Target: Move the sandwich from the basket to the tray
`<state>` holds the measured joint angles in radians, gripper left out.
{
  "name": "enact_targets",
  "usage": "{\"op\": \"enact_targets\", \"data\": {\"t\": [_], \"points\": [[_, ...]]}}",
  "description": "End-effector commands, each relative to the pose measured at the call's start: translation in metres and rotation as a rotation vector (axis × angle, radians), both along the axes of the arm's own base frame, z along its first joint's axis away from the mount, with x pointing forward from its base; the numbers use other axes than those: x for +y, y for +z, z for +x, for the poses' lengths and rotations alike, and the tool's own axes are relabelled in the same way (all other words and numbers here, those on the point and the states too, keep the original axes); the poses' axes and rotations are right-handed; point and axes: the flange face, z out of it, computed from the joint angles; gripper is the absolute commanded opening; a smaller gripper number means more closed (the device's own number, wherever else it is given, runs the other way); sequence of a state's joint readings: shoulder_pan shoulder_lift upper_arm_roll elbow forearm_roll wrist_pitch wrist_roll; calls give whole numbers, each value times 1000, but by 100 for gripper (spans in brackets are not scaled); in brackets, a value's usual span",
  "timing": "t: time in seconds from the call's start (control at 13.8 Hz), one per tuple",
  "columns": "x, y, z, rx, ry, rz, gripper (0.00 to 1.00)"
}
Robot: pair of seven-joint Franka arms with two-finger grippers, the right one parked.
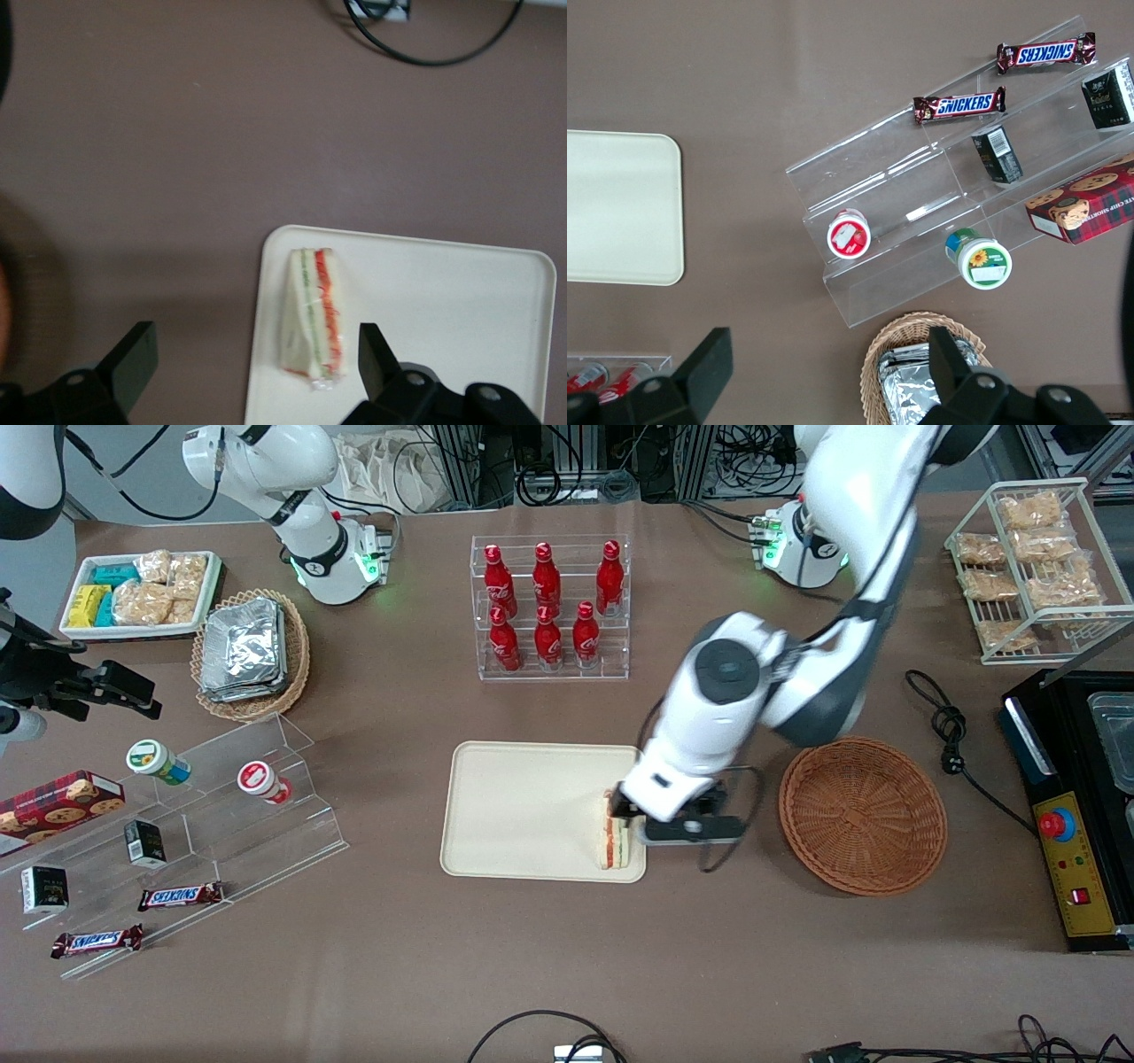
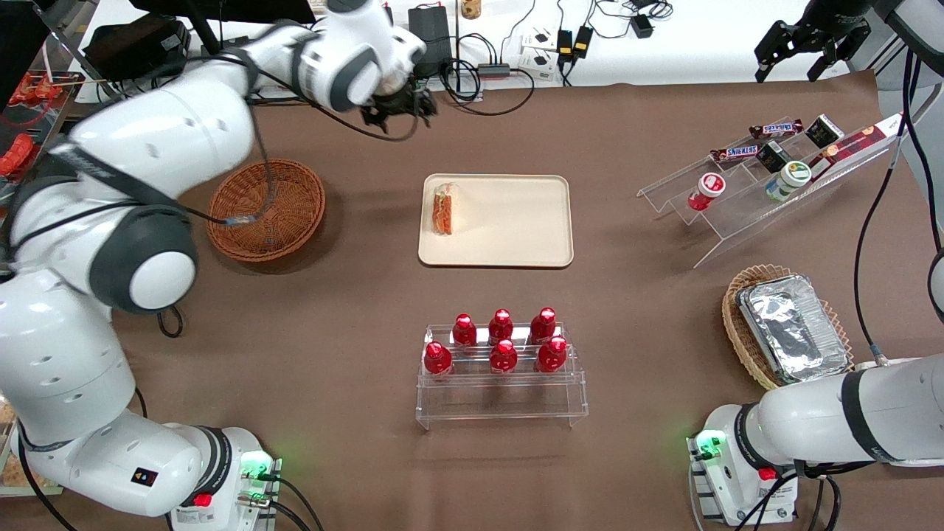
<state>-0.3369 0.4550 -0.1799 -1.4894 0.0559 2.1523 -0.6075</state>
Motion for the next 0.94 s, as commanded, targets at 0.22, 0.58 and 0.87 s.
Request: {"op": "enact_targets", "data": {"t": [0.22, 0.58, 0.87], "points": [[176, 78, -25, 95, -12, 92, 100], [251, 104, -70, 81, -15, 141, 100], [257, 119, -81, 112, -23, 143, 100]]}}
